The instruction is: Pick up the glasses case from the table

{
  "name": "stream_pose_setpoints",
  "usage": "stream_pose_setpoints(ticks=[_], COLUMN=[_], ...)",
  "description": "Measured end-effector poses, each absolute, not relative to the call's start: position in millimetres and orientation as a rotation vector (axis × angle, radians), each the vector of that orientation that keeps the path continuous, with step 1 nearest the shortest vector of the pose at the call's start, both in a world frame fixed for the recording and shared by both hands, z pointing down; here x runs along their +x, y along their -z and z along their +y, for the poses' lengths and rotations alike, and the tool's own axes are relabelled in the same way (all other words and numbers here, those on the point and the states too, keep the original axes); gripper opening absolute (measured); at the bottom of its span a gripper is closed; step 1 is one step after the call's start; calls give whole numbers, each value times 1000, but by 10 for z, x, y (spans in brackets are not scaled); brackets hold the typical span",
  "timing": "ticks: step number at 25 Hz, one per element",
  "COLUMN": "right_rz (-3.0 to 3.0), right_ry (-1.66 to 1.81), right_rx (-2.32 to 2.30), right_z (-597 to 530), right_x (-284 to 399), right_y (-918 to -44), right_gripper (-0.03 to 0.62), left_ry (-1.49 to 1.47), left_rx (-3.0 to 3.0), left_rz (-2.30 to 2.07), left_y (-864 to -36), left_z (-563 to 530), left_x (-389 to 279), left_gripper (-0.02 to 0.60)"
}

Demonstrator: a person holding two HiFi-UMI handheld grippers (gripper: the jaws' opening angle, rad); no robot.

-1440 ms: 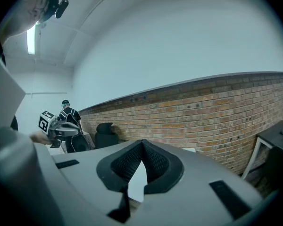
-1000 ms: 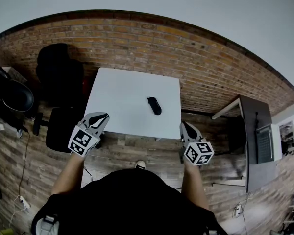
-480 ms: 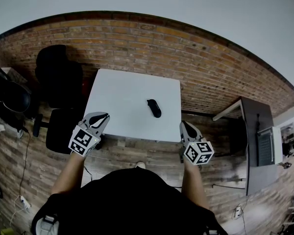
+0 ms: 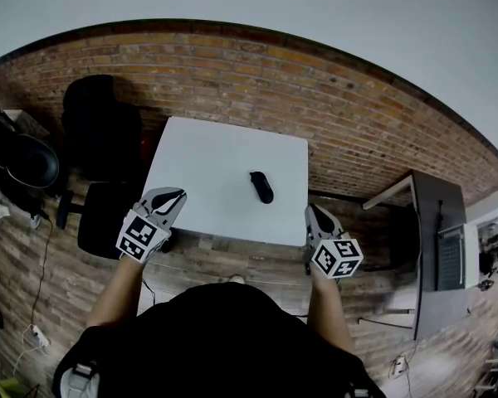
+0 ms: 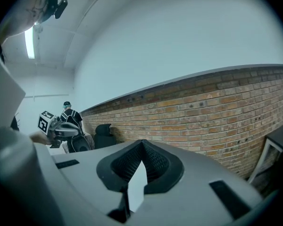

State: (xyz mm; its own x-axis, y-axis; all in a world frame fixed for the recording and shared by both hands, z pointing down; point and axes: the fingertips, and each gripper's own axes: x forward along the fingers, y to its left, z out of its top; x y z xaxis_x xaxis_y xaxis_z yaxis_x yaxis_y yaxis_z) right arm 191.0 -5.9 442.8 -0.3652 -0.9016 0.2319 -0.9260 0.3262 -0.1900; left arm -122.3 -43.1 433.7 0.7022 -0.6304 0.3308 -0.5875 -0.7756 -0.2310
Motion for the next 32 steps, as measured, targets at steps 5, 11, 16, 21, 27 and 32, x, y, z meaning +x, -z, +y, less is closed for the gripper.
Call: stream_pose_setpoints(ticks=[5,11,16,21,27,32], right_rz=[-2507,-2523,-2537,-2558,-2572,-2576], right_ry=[-445,-454,-460,-465,-458,-459], right_rx=[1703,1682,1667,1642,1626,1617], right_z=[-157,-255,-347,-413,-514,-615], right_x=[1980,2113,2236,2328,2462,2616], right_y=[-4418,-4427,-4462,-4479,-4476,-4524], right_gripper=[14,14,14,14,14,14], left_ry=[626,638,641,661,638,635], left_rx=[-2796,-2780,-2770,-2754,-2744,-2740], left_rz=[1019,1041,1057,1086,1103,1114], left_y=[-4345,-4310,-4315,-4302,-4237,-4254], left_z=[-477,-544,-617,-615,-680,-748], left_x=[-1155,-1038,-910,-816,-678,-528], left_gripper=[25,25,25,25,25,25])
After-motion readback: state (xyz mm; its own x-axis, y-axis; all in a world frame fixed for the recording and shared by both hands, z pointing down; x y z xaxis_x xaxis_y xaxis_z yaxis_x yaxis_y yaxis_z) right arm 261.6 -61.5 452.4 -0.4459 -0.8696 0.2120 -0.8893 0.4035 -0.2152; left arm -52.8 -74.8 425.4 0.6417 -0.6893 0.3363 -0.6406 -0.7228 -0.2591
